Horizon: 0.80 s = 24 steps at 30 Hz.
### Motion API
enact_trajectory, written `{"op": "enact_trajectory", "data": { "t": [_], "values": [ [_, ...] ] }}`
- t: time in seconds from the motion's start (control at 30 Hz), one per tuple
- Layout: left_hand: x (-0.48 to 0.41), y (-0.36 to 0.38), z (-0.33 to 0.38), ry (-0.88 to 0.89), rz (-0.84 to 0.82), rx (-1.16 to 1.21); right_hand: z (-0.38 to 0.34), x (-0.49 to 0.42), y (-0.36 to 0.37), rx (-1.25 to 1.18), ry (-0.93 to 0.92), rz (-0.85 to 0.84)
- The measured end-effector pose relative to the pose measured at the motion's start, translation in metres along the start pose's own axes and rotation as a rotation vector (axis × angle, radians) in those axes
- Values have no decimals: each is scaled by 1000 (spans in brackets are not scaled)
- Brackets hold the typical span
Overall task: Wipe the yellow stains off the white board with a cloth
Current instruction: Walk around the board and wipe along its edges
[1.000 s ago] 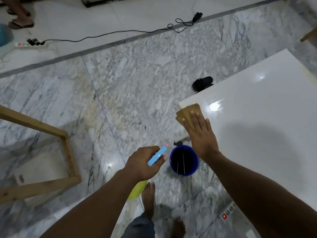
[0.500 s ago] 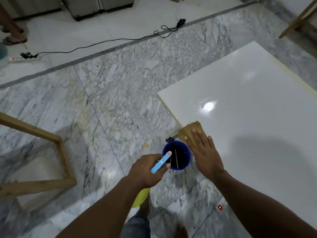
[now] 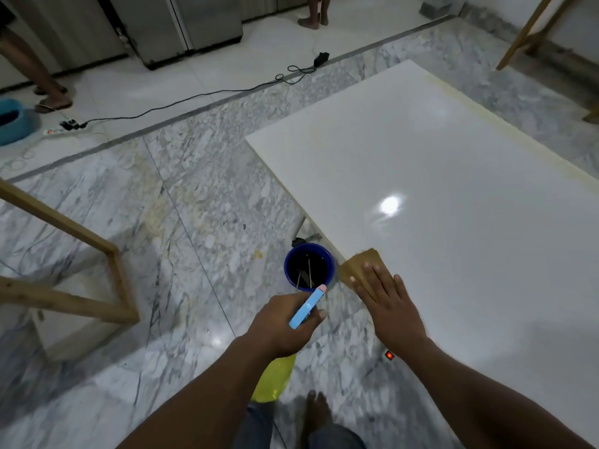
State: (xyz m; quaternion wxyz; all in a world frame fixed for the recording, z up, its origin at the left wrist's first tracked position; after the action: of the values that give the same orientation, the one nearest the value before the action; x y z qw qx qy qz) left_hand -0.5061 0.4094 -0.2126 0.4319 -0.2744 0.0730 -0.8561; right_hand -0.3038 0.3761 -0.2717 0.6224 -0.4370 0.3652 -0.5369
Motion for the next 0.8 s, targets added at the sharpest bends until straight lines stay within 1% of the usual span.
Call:
{"op": "enact_trajectory", "data": {
  "t": [0.07, 0.13, 0.3, 0.43, 0.53, 0.7, 0.8],
  "values": [
    [21, 24, 3, -15, -4, 54, 8, 36, 1, -21, 23, 11],
    [40, 44, 5, -27, 4, 56, 17, 69, 2, -24, 23, -4],
    [81, 91, 9, 8, 22, -66, 29, 130, 5, -15, 44, -7],
    [117, 132, 9, 52, 17, -158, 36, 171, 15, -28, 59, -45],
    [155, 167, 7, 73, 42, -170, 43, 220, 19, -29, 45, -53],
    [222, 229, -8, -31, 15, -50, 63, 306, 28, -8, 68, -91],
    [246, 263, -7, -58, -21, -71, 71, 357, 36, -14, 81, -161]
  ]
}}
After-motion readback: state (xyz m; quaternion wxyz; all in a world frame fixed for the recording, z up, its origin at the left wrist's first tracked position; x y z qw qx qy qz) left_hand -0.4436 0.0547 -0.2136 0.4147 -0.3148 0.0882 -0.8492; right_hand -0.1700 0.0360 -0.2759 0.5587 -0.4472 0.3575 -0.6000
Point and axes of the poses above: each hand's wrist, its own x-axis away from the middle knuckle, its own y-axis out of the palm, z = x × y, the point moved 10 cm from there along -x, towards the middle knuckle, and after that the axes turned 14 degrees about x, right-handed, at the moved point
